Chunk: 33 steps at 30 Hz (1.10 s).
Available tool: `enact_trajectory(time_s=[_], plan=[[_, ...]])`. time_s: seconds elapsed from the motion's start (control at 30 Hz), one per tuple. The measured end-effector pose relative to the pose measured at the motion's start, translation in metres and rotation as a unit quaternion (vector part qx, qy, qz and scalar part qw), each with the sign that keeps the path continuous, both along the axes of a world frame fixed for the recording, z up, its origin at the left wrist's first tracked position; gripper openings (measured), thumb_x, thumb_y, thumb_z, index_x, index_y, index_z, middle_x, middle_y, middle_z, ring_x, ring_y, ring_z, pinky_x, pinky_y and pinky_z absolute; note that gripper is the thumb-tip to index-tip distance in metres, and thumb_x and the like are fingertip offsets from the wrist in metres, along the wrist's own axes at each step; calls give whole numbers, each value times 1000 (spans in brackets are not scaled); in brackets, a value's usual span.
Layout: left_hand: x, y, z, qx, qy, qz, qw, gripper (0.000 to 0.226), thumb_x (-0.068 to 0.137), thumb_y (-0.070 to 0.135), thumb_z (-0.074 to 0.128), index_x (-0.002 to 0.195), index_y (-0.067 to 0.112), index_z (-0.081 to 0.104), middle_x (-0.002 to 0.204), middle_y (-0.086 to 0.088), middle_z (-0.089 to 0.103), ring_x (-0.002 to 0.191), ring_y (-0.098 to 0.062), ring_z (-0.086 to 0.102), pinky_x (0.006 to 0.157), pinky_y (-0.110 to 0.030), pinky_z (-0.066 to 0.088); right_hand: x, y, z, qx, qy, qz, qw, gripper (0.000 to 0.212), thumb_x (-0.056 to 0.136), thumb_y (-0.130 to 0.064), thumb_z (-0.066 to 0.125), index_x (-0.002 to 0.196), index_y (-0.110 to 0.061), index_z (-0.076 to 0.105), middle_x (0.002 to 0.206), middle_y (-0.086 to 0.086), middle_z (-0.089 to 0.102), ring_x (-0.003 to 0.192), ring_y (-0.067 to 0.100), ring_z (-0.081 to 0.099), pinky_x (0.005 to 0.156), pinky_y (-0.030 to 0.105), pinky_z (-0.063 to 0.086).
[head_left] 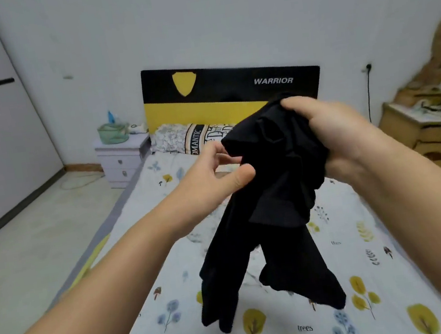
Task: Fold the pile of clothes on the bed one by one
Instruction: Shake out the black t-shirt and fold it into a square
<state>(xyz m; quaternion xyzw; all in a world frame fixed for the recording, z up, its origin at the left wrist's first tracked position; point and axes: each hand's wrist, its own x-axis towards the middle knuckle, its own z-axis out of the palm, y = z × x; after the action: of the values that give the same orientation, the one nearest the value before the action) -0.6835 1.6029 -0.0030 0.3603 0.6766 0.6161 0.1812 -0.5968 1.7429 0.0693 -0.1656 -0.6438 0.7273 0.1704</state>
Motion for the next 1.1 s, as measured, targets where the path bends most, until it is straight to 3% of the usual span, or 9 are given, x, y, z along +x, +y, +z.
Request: enact_trajectory(time_s=[0.1, 0.2, 0.27, 0.4, 0.5, 0.7, 0.87, 1.0, 1.1], plan=[[24, 0, 11, -17, 95, 40, 995, 18, 85, 12, 64, 83, 26, 53, 83, 4, 60, 75, -10, 61, 73, -25, 47, 17, -7, 22, 0, 21, 18, 1000, 25, 90, -25, 56, 67, -15, 62, 60, 1, 64, 54, 14, 62, 60, 25, 52], [25, -3, 11, -8, 31, 24, 999, 25, 93, 7, 50, 71, 13, 40, 56, -1, 48, 53, -10, 51, 63, -24, 44, 39, -2, 40, 29, 16, -4, 999, 22, 87, -28, 60, 69, -16, 62, 62, 1, 64, 53, 13, 62, 55, 21, 52], [25, -9, 17, -6, -19, 20, 1000, 26, 96, 7, 43, 72, 15, 35, 52, 4, 45, 46, -6, 45, 52, -21, 41, 56, 5, 46, 155, -22, -33, 987, 25, 88, -30, 60, 71, -11, 64, 61, 1, 66, 56, 16, 61, 52, 19, 48], [21, -14, 37, 29, -51, 36, 998, 20, 95, 11, 44, 76, 17, 40, 65, -1, 38, 57, -10, 35, 50, -23, 26, 87, 30, 40, 454, -115, -129, 874, 32, 94, -27, 52, 82, -1, 67, 76, 14, 63, 66, 16, 52, 55, 26, 35], [24, -13, 59, 29, -44, 9, 999, 24, 95, 12, 46, 72, 18, 42, 66, -1, 43, 56, -10, 40, 48, -21, 31, 105, 44, 30, 501, -163, -141, 838, 35, 96, -30, 49, 74, -8, 66, 86, 20, 67, 65, 16, 52, 58, 26, 35], [28, -12, 87, -48, 20, -9, 999, 17, 92, 22, 56, 75, 18, 54, 68, -2, 53, 56, -11, 51, 50, -20, 46, 127, 49, 27, 335, -161, -60, 927, 43, 75, -56, 60, 81, -14, 71, 80, 6, 73, 70, 19, 68, 65, 27, 51], [27, -18, 89, -99, 118, -5, 988, 9, 81, 20, 69, 79, 17, 61, 61, 2, 58, 55, -10, 52, 54, -20, 45, 133, 40, 31, 181, -137, 45, 973, 10, 81, -20, 63, 79, -11, 65, 70, 6, 67, 54, 12, 64, 45, 16, 49], [45, -13, 75, -221, 310, 11, 925, 54, 66, 28, 81, 110, 32, 52, 81, 10, 51, 76, -5, 52, 67, -19, 40, 115, 24, 34, -9, -77, 21, 997, 24, 92, -20, 52, 79, -5, 64, 63, 8, 70, 52, 16, 67, 45, 23, 54], [66, 2, 60, -142, 303, -38, 942, 94, 63, 23, 84, 137, 37, 29, 98, 6, 47, 83, 1, 49, 76, -17, 42, 99, 8, 40, -106, -60, 71, 990, 22, 90, -19, 52, 81, -2, 63, 70, 14, 70, 58, 22, 69, 52, 35, 56]])
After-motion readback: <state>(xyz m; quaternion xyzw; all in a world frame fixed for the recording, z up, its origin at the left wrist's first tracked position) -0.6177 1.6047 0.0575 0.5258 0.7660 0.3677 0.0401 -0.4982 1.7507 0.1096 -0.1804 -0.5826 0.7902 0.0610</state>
